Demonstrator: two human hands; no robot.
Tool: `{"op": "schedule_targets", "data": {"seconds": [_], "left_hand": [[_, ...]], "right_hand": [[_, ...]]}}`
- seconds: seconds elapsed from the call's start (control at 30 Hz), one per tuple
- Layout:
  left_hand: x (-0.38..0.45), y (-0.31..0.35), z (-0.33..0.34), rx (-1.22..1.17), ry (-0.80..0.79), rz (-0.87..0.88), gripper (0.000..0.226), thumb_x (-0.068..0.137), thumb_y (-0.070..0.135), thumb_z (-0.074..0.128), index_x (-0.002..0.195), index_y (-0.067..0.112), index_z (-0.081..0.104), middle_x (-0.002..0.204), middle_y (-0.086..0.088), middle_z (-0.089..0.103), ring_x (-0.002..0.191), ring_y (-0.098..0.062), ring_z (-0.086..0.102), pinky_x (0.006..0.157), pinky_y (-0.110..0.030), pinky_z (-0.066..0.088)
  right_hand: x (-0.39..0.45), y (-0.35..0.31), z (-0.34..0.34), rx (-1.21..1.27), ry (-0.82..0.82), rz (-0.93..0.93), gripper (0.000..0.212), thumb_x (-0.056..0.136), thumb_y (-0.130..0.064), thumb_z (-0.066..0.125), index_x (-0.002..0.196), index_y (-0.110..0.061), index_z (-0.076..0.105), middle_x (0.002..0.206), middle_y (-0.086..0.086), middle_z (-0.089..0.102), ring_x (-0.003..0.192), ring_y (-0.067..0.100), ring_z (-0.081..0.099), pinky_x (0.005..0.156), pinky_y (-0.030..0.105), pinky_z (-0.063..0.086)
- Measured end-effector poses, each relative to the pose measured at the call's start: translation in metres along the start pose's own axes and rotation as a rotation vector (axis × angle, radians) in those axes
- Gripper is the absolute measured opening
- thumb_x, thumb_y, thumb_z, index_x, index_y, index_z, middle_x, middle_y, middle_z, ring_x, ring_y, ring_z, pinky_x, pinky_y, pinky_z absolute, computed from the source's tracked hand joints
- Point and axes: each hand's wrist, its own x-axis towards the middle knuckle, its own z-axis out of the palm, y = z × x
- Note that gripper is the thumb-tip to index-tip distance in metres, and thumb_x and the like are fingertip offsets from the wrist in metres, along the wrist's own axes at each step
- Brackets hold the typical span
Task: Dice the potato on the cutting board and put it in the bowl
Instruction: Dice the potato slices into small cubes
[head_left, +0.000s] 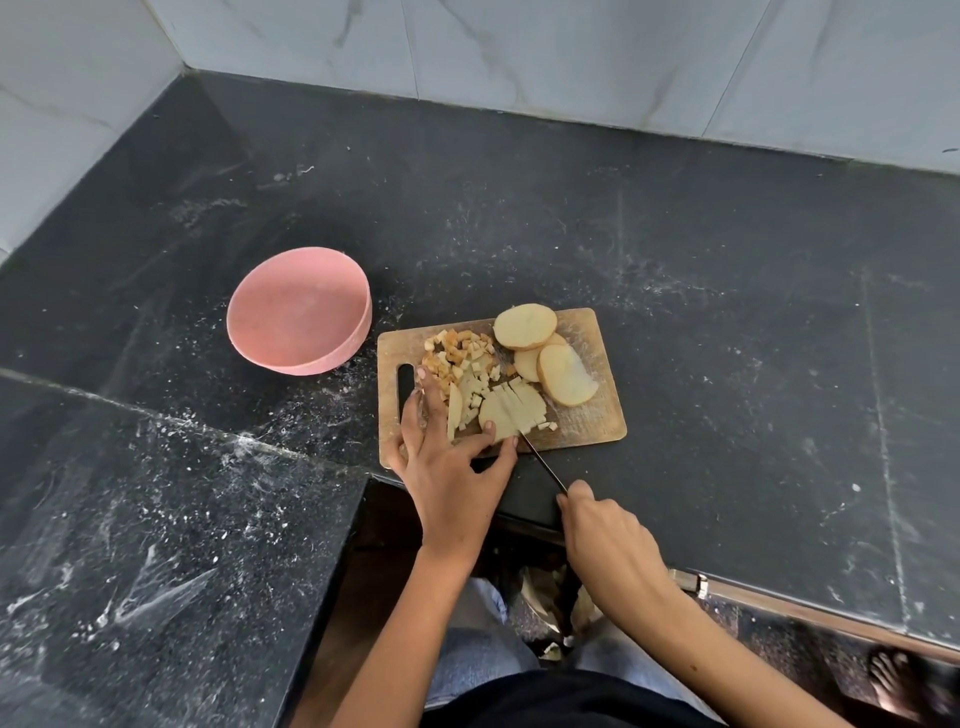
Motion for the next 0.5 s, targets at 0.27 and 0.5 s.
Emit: {"op": "schedule_targets", "data": {"seconds": [0.27,0.5], "left_hand": [[-0.002,0.0,-0.006,-0.011,-0.03,-0.005,0.013,0.071,0.04,0.083,0.08,0.032,0.079,0.159,0.001,0.016,0.139,-0.026,0.025,0.103,-0.049,0.021],[-0.006,-0.001,-0.012,0.001,-0.009,-0.006,0.007,0.072,0.029,0.084,0.075,0.031,0.078,0.158,-0.007,0.024,0.137,-0.028,0.028,0.098,-0.049,0.025]], "right_hand": [[-0.012,0.007,-0.01,0.228,0.102,-0.082,0.032,0.103,-0.035,0.026,0.076,-0.02,0.032,0.064,-0.003,0.045,0.058,0.02,0.043,0.06,0.034,0.035],[0.023,-0.023,-0.017,0.206,0.066,-0.103,0.03,0.103,-0.036,0.025,0.086,-0.016,0.038,0.089,0.012,0.059,0.085,0.034,0.056,0.067,0.035,0.039]]}}
